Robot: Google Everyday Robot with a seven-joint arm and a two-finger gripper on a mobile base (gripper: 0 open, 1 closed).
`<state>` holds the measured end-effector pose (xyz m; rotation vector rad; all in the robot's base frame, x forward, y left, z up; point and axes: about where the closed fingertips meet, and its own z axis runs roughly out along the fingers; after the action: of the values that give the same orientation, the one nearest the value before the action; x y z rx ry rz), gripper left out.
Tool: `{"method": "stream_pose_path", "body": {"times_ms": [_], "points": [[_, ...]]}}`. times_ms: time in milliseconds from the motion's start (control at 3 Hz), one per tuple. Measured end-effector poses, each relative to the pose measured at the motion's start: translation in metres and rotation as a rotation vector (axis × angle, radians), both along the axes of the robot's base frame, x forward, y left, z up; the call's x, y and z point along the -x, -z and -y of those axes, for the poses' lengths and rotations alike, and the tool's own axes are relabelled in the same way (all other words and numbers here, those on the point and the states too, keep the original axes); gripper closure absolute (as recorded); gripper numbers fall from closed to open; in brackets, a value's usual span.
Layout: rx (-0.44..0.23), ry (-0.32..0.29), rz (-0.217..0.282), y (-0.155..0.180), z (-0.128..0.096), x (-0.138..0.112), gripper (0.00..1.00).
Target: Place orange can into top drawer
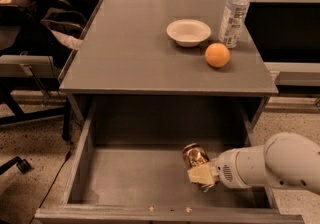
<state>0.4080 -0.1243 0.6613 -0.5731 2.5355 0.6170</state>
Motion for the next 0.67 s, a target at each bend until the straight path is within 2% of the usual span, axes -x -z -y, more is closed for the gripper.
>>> {"method": "stream_pose_path", "body": {"times_ms": [333,667], "points": [[0.0,0.0,0.0,0.0,0.0,0.0,0.11],[0.0,0.0,0.0,0.0,0.0,0.0,0.0]]}}
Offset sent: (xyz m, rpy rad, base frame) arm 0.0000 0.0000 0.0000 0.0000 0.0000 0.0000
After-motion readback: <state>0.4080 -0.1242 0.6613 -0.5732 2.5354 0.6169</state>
